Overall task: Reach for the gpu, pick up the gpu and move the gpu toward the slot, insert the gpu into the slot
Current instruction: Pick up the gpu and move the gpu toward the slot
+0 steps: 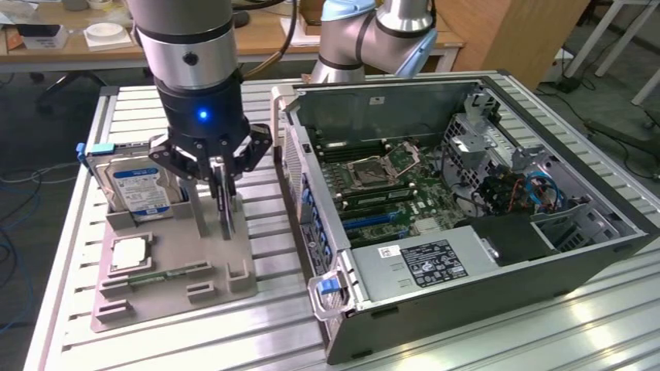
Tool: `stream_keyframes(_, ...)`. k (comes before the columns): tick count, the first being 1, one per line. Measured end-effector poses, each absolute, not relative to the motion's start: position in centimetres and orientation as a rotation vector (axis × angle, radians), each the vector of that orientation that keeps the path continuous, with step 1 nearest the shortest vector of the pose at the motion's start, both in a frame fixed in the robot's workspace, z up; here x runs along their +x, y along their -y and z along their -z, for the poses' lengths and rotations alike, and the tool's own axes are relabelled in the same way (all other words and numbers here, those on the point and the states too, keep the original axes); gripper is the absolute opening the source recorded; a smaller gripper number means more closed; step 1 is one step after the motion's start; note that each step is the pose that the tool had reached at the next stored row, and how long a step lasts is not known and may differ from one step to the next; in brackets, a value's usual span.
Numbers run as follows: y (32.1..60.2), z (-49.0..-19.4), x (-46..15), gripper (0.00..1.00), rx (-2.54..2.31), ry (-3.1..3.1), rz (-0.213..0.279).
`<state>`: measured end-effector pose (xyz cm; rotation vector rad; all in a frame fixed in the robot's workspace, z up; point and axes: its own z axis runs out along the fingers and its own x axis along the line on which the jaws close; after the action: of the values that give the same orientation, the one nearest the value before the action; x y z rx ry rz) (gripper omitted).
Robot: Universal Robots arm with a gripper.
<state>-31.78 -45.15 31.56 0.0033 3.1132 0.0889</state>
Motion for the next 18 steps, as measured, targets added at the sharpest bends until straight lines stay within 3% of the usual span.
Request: stream_keyframes(18,45.1,-33.4,-31.8,0.27,0.003,-3.113,-0.103)
